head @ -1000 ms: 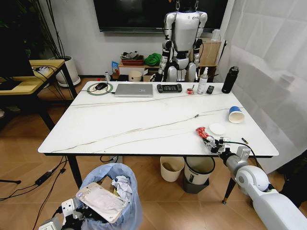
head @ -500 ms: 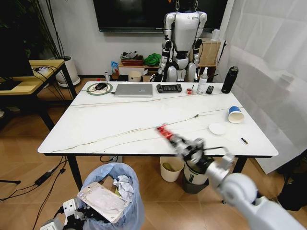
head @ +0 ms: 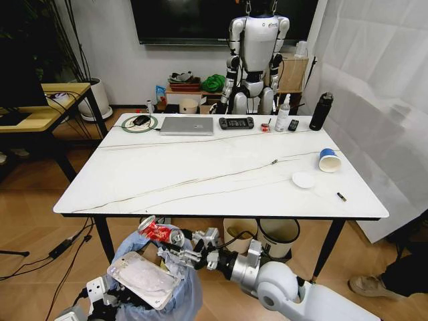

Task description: Pick up the trash bin and place the trash from the table into it.

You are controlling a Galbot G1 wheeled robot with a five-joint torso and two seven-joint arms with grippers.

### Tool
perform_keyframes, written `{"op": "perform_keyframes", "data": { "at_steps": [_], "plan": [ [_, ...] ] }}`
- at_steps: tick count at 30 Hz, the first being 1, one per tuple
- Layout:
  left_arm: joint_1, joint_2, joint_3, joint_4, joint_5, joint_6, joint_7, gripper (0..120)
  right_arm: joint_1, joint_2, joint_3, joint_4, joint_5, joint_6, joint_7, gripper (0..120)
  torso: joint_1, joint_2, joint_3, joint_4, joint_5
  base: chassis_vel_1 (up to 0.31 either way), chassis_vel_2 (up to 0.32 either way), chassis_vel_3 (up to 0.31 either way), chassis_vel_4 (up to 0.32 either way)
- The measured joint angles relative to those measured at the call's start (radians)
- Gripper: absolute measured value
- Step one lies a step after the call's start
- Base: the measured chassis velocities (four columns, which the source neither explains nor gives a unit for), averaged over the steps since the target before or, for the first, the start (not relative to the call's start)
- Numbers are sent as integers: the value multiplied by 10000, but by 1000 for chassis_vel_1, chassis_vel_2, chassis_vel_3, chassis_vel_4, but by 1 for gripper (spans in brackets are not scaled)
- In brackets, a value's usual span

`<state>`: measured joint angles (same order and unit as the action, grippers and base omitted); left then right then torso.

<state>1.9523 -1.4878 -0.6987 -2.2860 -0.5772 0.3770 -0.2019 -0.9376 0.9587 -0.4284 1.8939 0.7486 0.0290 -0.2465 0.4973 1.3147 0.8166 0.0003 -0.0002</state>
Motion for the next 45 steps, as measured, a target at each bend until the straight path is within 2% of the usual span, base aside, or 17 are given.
{"op": "perform_keyframes", "data": {
  "at_steps": [5, 7, 8, 12, 13, 14, 19, 21, 26, 28, 33, 34, 36, 39, 43, 45],
  "plan": [
    [-16, -18, 26, -43, -10, 0, 0, 0, -111, 6, -18, -148, -296, 36, 41, 47, 0, 0, 0, -1, 1, 0, 0, 0, 0],
    [-19, -19, 41, -44, -10, 0, 0, 0, -138, -15, 48, -137, -358, 46, 107, 54, 0, 0, 0, -1, 1, 0, 0, 0, 0],
    [-19, -19, 41, -44, -10, 0, 0, 0, -138, -15, 48, -137, -358, 46, 107, 54, 0, 0, 0, -1, 1, 0, 0, 0, 0],
    [-35, -22, 82, -44, -10, 0, -2, 0, -252, -95, 238, 25, -460, 59, 279, 69, 0, 0, 0, 0, 1, 0, 0, 0, 0],
    [-46, -18, 88, -44, -11, 0, -2, 0, -310, -134, 285, 68, -471, 58, 288, 76, 0, 0, 0, 0, 2, 0, 0, 0, 0],
    [-46, -18, 88, -44, -11, 0, -2, 0, -310, -134, 285, 68, -471, 58, 288, 76, 0, 0, 0, 0, 2, 0, 0, 0, 0],
    [-68, 0, 143, -34, -6, 0, -4, 0, -569, -181, 717, 269, -501, 40, 429, 95, 0, 0, 0, 0, 3, 0, 0, 0, 0],
    [-73, 6, 150, -22, 0, 0, -4, 0, -638, -183, 917, 381, -423, -21, 494, 98, 0, 0, 0, 0, 3, 0, 0, 0, 0],
    [-87, 79, 194, 29, 33, -18, 32, 0, -1092, -158, 2597, 1193, 145, -553, 997, 100, 0, 0, 0, 0, 2, 0, 0, 0, 0],
    [-88, 87, 195, 30, 34, -19, 36, 0, -1120, -161, 2694, 1233, 166, -578, 1039, 100, 0, 0, 0, 0, 3, 0, 0, 0, 0],
    [-153, 223, 206, 36, -11, -31, 71, 0, -1873, -90, 4612, 1676, 225, -939, 1663, 100, 0, 0, 0, -1, 2, 0, 0, 0, 0],
    [-153, 223, 206, 36, -11, -31, 71, 0, -1873, -90, 4612, 1676, 225, -939, 1663, 100, 0, 0, 0, -1, 2, 0, 0, 0, 0],
    [-164, 290, 222, 67, -30, -43, 99, 0, -2091, -8, 5300, 1747, 222, -1091, 1831, 100, 0, 0, -1, -1, 2, 0, 0, 0, 0],
    [-199, 369, 258, 126, -50, -67, 127, 0, -2233, 78, 6134, 1730, 119, -1367, 2151, 100, 0, 0, -1, -1, 2, 0, 0, 0, 0],
    [-210, 424, 317, 173, -59, -104, 166, 0, -2183, 84, 6679, 1445, -209, -1701, 2413, 100, 0, 0, 0, -1, 3, 0, 0, 0, 0],
    [-230, 475, 379, 229, -71, -139, 197, 0, -1905, -11, 7187, 859, -865, -2271, 2705, 100, 0, 0, 0, 0, 3, 0, 0, 0, 0]
  ]
}}
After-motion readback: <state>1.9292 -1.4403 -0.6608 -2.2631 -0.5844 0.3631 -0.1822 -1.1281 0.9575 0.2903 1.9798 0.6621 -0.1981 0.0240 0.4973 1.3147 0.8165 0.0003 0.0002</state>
